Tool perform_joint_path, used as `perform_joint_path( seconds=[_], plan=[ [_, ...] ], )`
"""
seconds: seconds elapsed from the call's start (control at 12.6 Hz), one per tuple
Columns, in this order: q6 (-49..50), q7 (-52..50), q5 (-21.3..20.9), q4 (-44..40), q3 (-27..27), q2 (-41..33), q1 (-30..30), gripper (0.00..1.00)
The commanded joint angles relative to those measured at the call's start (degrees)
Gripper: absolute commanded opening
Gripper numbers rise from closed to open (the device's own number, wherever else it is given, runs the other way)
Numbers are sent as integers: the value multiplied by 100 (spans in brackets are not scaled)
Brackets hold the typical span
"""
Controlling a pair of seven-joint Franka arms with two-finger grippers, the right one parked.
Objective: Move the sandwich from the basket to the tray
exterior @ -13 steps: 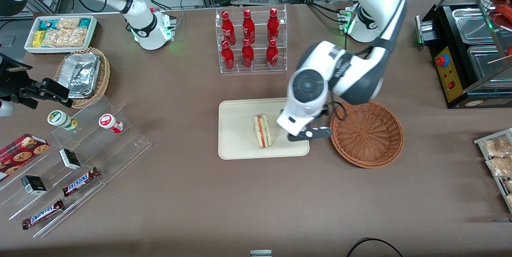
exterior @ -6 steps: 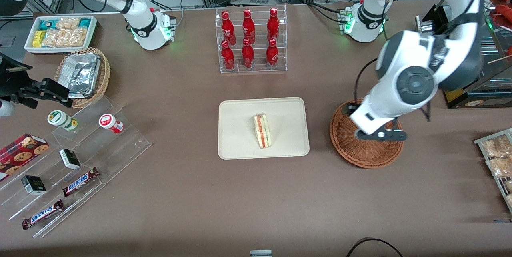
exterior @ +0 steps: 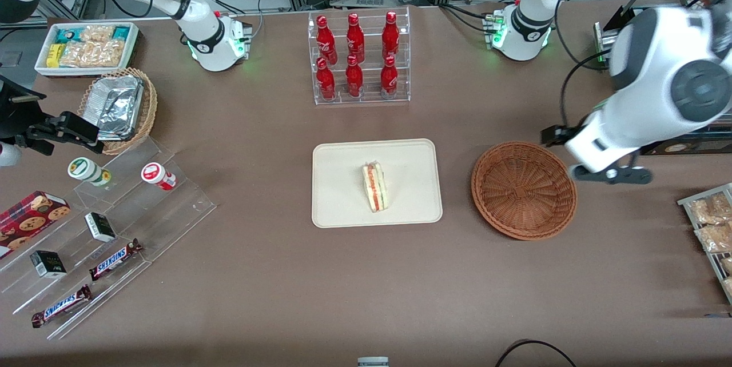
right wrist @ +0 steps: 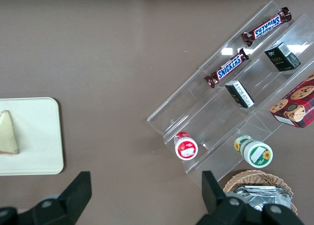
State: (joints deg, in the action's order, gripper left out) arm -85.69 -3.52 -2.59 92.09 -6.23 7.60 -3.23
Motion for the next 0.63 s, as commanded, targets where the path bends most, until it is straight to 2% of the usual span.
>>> perform_joint_path(
  seconds=[0.0,0.16,0.55],
  plan=[
    [280,211,-5,98,-474,-530,663,100],
    [465,246,-22,37,-660,-724,1051,100],
    [474,370,-31,-166,-310,-847,1114,100]
  ],
)
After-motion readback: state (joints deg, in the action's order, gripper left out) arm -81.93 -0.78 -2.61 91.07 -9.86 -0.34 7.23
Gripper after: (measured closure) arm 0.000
